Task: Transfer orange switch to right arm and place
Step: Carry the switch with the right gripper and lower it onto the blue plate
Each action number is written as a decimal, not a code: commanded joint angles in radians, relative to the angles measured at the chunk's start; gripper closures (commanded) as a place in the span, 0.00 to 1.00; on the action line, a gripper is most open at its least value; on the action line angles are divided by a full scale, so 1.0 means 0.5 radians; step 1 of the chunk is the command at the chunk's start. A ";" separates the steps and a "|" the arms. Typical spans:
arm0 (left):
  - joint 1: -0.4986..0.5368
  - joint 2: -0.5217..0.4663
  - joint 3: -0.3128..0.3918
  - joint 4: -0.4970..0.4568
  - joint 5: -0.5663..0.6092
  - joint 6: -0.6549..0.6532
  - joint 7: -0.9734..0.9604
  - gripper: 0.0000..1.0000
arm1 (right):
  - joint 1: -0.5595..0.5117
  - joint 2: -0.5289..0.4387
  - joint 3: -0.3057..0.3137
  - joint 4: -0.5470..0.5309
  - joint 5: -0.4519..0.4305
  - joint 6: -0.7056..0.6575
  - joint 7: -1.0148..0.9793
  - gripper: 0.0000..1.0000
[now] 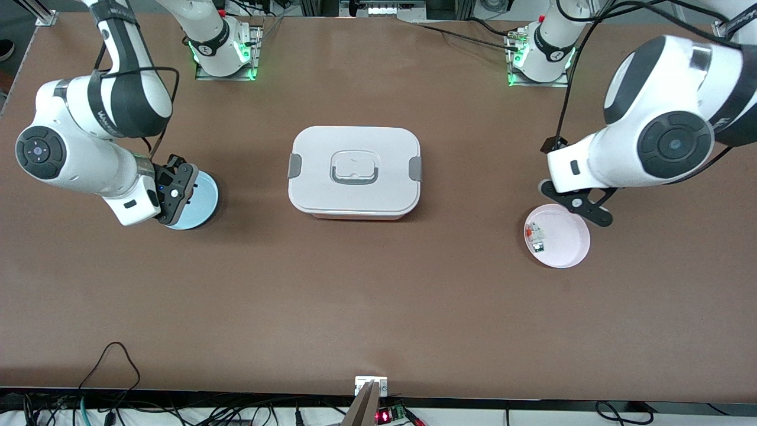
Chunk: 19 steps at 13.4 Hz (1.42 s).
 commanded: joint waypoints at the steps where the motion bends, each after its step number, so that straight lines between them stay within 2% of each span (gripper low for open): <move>1: 0.005 -0.032 0.021 0.049 0.039 -0.074 -0.042 0.00 | -0.052 -0.098 0.024 -0.266 -0.031 0.278 -0.249 0.88; 2: -0.025 -0.130 0.085 0.019 0.039 -0.056 -0.045 0.00 | -0.077 -0.098 0.024 -0.337 -0.034 0.391 -0.353 0.88; 4: -0.066 -0.186 0.223 -0.006 -0.004 -0.038 -0.106 0.00 | -0.187 -0.089 0.028 -0.505 -0.031 0.640 -0.550 0.88; 5: -0.066 -0.256 0.306 -0.082 -0.019 0.044 -0.122 0.00 | -0.212 -0.089 0.028 -0.579 -0.031 0.723 -0.584 0.88; 6: -0.066 -0.357 0.383 -0.223 -0.083 0.170 -0.122 0.00 | -0.239 -0.092 0.028 -0.668 -0.031 0.830 -0.615 0.88; 8: -0.056 -0.626 0.524 -0.633 -0.231 0.519 -0.122 0.00 | -0.279 -0.080 0.028 -0.818 -0.031 1.072 -0.707 0.88; 10: -0.050 -0.726 0.546 -0.819 -0.228 0.768 -0.128 0.00 | -0.304 -0.052 0.028 -0.890 -0.028 1.202 -0.735 0.88; 12: -0.047 -0.726 0.555 -0.835 -0.228 0.821 -0.143 0.00 | -0.304 -0.025 0.028 -0.969 -0.028 1.330 -0.738 0.88; 14: -0.047 -0.720 0.552 -0.807 -0.213 0.761 -0.272 0.00 | -0.304 0.009 0.028 -1.049 -0.028 1.487 -0.738 0.88; 19: -0.047 -0.714 0.546 -0.792 -0.234 0.726 -0.374 0.00 | -0.334 0.156 0.031 -1.071 -0.028 1.684 -0.781 0.88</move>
